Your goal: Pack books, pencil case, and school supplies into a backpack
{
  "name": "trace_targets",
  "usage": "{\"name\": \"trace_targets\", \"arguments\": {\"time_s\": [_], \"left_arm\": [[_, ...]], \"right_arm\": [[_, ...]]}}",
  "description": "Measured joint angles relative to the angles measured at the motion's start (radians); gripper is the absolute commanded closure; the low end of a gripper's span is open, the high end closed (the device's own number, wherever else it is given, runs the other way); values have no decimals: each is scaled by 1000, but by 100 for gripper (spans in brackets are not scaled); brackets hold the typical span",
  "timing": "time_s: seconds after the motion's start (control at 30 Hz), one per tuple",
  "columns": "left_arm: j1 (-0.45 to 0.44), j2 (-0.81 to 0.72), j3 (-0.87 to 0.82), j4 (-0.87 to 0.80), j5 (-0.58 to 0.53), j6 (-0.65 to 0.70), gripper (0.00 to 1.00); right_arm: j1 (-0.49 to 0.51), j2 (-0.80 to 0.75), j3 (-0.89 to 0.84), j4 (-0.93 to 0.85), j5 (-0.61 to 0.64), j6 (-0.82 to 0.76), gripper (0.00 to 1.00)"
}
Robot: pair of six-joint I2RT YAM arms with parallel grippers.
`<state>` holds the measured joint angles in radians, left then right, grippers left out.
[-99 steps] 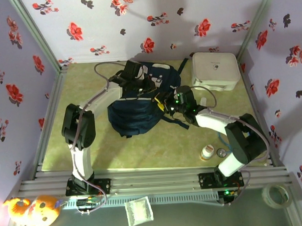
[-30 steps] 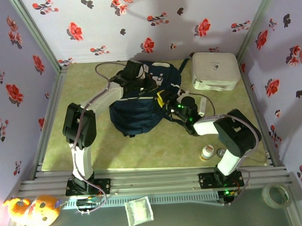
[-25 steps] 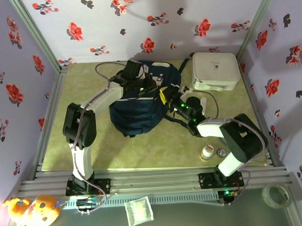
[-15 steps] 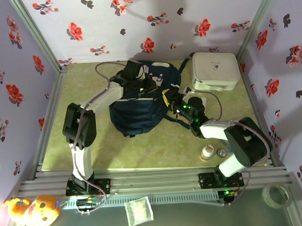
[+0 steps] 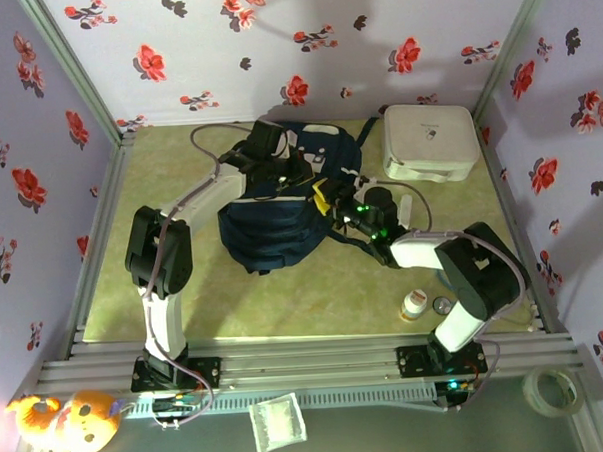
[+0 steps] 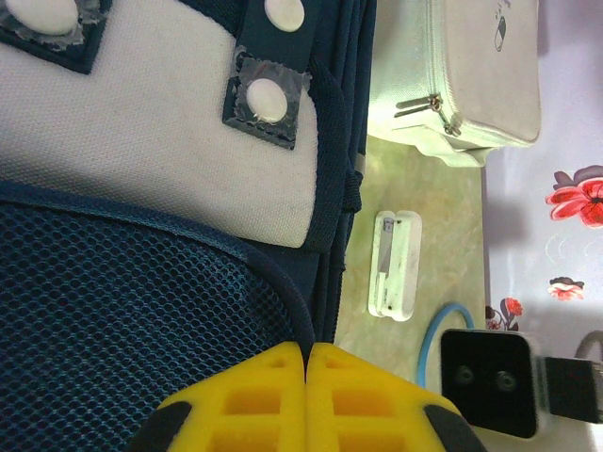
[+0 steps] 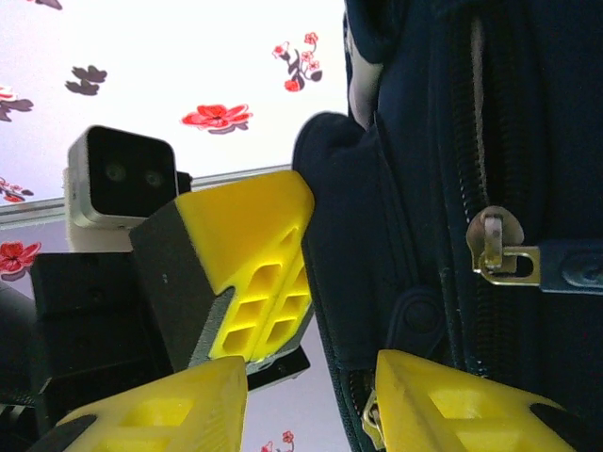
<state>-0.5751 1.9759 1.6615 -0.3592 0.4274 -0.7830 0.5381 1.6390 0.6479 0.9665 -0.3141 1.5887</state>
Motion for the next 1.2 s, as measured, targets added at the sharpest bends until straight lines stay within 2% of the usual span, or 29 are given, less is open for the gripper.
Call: {"name": "trace_targets", "arguments": {"time_s": [0.23, 0.6, 0.9, 1.03, 1.2], "left_arm": [[0, 0, 0, -16, 0, 0, 100], [0, 0, 0, -16, 3, 3, 100], [2, 0, 0, -15, -5, 2, 100], [4, -5, -12, 8, -8, -5, 100], [7, -12, -16, 26, -7, -5, 100]], "right_arm": [[8, 7, 0, -20, 13, 63, 57], [28, -34, -26, -107, 45, 74, 56], [19, 95, 22, 29, 20, 78, 60], [12, 114, 28, 79, 17, 51, 65], [4, 111, 14, 118, 14, 5, 63]]}}
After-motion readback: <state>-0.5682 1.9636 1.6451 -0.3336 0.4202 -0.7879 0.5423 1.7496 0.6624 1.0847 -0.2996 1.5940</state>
